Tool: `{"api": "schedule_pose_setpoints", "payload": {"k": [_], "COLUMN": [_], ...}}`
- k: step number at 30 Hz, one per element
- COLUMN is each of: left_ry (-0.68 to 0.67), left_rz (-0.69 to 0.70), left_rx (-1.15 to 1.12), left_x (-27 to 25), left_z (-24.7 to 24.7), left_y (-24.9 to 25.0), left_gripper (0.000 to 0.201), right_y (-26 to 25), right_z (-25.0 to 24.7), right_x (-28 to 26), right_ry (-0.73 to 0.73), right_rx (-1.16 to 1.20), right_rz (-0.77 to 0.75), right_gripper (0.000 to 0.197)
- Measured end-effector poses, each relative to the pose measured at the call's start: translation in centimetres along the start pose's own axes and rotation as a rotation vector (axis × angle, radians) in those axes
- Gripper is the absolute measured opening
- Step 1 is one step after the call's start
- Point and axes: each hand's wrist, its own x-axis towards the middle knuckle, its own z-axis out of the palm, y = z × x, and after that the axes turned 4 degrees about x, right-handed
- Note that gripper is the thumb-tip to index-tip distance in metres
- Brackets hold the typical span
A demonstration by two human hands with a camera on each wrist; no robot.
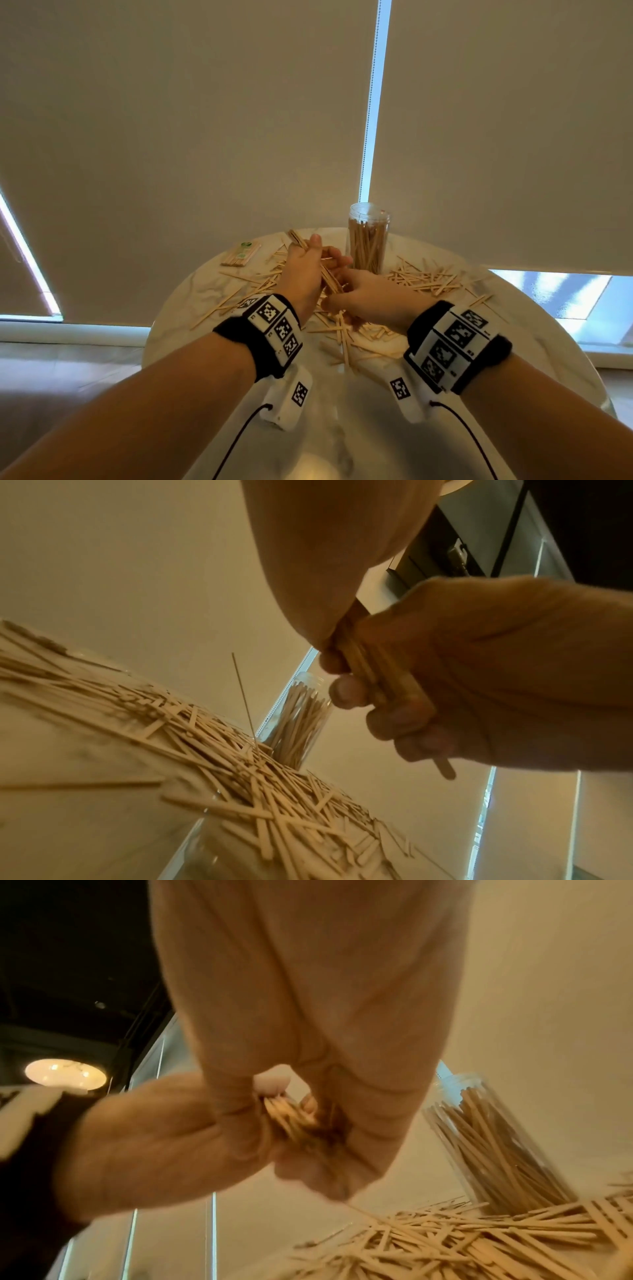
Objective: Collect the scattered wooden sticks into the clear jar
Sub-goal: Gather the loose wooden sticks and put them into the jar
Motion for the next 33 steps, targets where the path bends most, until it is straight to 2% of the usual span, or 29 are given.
{"api": "schedule_pose_setpoints", "payload": {"k": [2,4,7,9,11,14,16,21,22,25,26,29,31,33], "left_ry": [-0.065,-0.120,-0.111,-0.011,0.076,0.013,-0.010,-0.038,-0.049,-0.064,-0.079,-0.144,-0.090,0.018], "left_rz": [-0.030,-0.051,-0.035,-0.021,-0.049,-0.119,-0.113,-0.030,-0.009,0.037,0.064,0.190,0.234,0.234], "left_rx": [-0.030,-0.009,0.057,0.018,-0.026,0.156,0.273,0.399,0.446,0.646,0.679,0.757,0.791,0.772], "left_x": [-0.4,-0.7,-0.5,0.2,0.8,0.6,0.4,0.2,0.0,-0.9,-1.1,-1.0,-0.4,0.2], "left_z": [0.3,0.4,-0.2,-1.0,-1.5,-1.1,-0.7,-0.8,-0.7,-0.2,-0.1,-0.7,-1.2,-1.6], "left_y": [-0.1,-0.1,0.2,1.1,2.1,1.9,1.3,0.2,-0.1,-0.3,-0.3,-0.9,-1.4,-1.6], "left_gripper": [0.028,0.032,0.041,0.045,0.039,0.037,0.038,0.020,0.022,0.052,0.056,0.043,0.037,0.037], "right_y": [0.4,1.0,1.7,2.0,2.3,2.3,2.1,2.5,2.6,2.4,2.3,2.4,2.5,2.6], "right_z": [0.4,0.9,0.5,-0.2,-0.6,-0.2,-0.1,0.2,0.2,0.0,-0.2,-0.6,-0.7,-1.1], "right_x": [0.4,0.9,1.1,0.8,0.7,0.8,0.8,0.9,1.0,1.4,1.5,1.6,1.4,1.1], "right_ry": [0.124,0.222,0.273,0.283,0.289,0.298,0.295,0.292,0.293,0.269,0.253,0.234,0.262,0.339], "right_rx": [-0.262,-0.436,-0.430,-0.479,-0.583,-0.651,-0.697,-0.723,-0.715,-0.744,-0.754,-0.746,-0.718,-0.777], "right_rz": [-0.056,-0.112,-0.066,0.006,0.030,0.023,0.049,0.094,0.098,0.146,0.163,0.181,0.142,0.071], "right_gripper": [0.008,0.017,0.029,0.032,0.032,0.028,0.023,0.023,0.024,0.022,0.023,0.028,0.030,0.029]}}
